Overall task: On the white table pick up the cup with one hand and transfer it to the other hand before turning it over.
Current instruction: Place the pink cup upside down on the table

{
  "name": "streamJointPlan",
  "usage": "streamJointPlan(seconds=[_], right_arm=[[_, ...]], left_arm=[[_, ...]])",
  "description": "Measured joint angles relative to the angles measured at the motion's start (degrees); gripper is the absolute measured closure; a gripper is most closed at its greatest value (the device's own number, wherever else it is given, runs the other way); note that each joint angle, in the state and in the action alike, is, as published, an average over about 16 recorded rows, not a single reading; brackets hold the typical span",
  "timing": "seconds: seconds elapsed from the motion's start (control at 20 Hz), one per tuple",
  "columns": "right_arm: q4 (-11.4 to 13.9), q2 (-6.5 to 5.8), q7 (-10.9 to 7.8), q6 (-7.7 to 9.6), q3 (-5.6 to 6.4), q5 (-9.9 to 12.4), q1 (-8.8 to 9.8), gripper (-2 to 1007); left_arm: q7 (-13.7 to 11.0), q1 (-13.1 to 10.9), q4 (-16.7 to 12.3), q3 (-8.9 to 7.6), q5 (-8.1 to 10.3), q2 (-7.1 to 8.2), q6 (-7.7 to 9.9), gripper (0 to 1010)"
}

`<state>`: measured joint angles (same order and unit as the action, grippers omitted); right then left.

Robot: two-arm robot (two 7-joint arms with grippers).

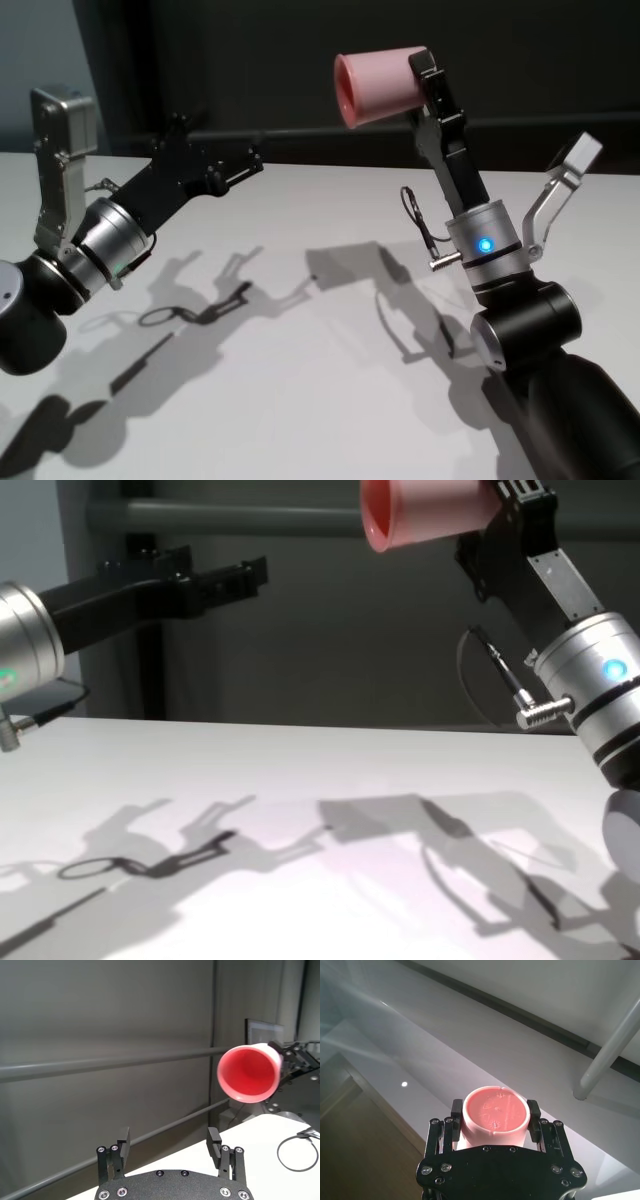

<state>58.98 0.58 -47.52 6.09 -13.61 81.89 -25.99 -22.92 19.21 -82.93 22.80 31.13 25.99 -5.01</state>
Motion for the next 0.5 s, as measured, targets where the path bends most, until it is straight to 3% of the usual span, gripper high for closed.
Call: streamJointPlan(seconds=[0.5], right_arm=[[0.00,0.00,0.00,0.00,0.00,0.00,0.00,268]], left_arm=[[12.31,-6.17,-3.79,-3.71,-3.89,-2.04,2.23,7]])
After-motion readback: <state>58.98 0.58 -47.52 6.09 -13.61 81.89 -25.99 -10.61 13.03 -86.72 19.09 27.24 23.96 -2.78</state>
